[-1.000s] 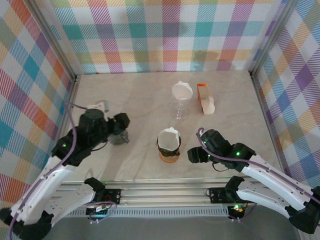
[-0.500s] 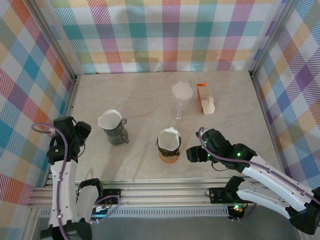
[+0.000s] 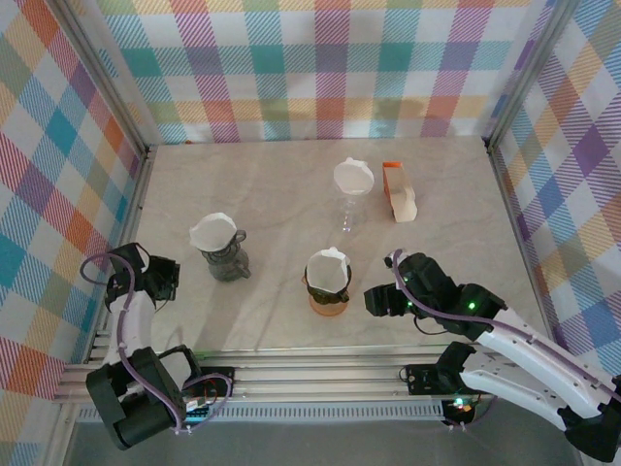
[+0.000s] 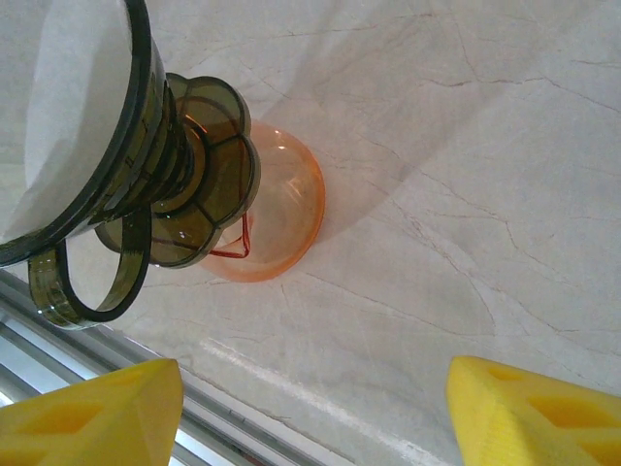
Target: Place the coffee filter in the dripper
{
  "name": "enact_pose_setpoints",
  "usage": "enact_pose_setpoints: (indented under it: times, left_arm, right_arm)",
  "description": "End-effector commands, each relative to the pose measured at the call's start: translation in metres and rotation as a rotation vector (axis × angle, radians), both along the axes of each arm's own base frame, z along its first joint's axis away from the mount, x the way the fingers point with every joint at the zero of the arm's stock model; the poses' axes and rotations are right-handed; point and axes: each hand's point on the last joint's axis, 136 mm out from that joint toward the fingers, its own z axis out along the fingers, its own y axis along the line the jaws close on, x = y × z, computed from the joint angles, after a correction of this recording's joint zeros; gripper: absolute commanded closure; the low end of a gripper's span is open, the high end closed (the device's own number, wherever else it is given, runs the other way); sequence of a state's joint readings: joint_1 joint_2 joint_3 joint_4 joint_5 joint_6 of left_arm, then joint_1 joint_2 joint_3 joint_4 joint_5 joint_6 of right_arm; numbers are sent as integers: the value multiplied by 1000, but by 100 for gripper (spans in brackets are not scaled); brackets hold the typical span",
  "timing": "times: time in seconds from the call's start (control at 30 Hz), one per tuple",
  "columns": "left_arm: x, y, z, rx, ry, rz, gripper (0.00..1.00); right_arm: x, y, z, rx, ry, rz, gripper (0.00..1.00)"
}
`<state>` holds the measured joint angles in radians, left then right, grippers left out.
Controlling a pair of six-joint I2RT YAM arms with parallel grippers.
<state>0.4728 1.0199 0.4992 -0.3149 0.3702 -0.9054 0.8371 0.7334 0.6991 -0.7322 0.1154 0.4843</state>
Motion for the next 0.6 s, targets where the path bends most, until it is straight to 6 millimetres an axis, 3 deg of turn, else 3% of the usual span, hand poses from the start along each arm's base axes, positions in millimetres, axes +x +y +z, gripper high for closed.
enact_pose_setpoints:
  times: [0.0,0.17,0.57]
  left_arm:
    - [17,-7,4,-50,-76,-25,100]
    - [21,-26,-16,-91,-39,-56,100]
    - [27,-58,-32,-86,-23,-145,100]
  right_arm:
    - [3,0,4,4,-34,6,28]
    - [3,-2,8,3,-46,1,28]
    - [1,-6,9,1,-45,-9,28]
